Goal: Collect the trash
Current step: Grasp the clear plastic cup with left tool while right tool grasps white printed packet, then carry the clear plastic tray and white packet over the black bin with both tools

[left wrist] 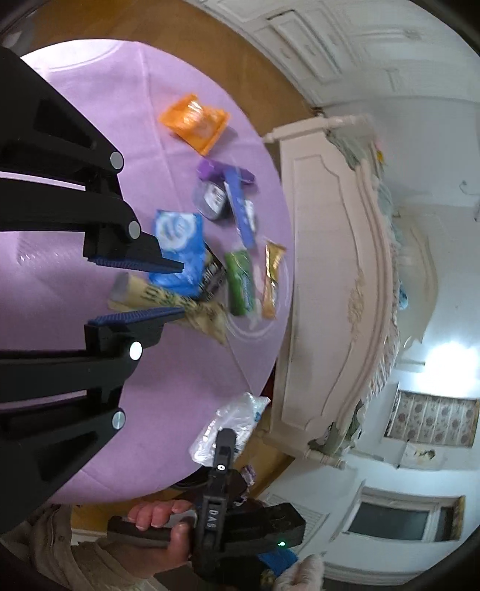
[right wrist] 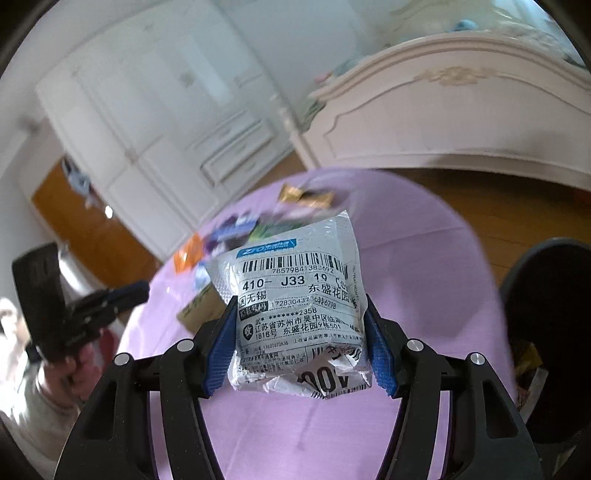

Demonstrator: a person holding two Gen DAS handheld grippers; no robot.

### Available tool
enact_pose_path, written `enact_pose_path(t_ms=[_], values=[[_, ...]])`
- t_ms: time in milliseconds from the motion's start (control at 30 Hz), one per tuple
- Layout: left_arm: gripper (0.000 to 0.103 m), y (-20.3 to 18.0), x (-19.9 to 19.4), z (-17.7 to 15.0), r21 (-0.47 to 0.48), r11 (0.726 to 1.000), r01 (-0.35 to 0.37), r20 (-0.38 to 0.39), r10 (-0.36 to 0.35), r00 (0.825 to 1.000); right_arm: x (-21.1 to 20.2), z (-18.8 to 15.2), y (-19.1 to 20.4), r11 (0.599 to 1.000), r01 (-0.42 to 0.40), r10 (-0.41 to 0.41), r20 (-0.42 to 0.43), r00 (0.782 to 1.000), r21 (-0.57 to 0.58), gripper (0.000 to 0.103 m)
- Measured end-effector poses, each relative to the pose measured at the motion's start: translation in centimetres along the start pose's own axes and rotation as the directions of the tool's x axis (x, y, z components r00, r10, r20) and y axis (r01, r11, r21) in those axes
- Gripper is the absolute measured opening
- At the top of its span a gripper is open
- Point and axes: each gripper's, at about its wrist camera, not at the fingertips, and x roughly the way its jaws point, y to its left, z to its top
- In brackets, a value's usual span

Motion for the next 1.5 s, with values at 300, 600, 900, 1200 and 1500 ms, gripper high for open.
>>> enact_pose_path(t_ms=[300,600,900,1200,1500], values=[[0.097,3.2,-1.2,-2.8,-0.048,0.971,-0.234,-0.045,0.232,0.972,-2.3,-1.1,-3.1,0.999,0.024,-0.025,0.018,1.000,0.036,0.062],[0.096,2.3,2.7,-4.9,0.010,0.973,-0.229,-0.187,0.227,0.956,-0.2,-1.8,-1.8,1.000,-0.018,0.018,-0.018,1.000,0.020,0.062],[0.041,5.2,3.3,-5.9,-0.167,0.960,-0.223,-0.211,0.186,0.960,0.0,-1.9,-2.1,0.999,-0.005,0.006,-0.023,1.000,0.035,0.062],[0.040,2.2,0.4,-2.5,-0.156,0.980,-0.127,-0.090,0.114,0.989,-0.8,-1.8,-3.3,0.997,-0.024,0.023,0.014,1.000,0.069,0.062],[0.041,-7.5,4.3,4.2,-0.028,0.993,0.113,-0.026,-0.114,0.993,-4.7,-1.2,-7.6,0.987,0.022,-0.042,0.122,0.992,0.161,0.062]])
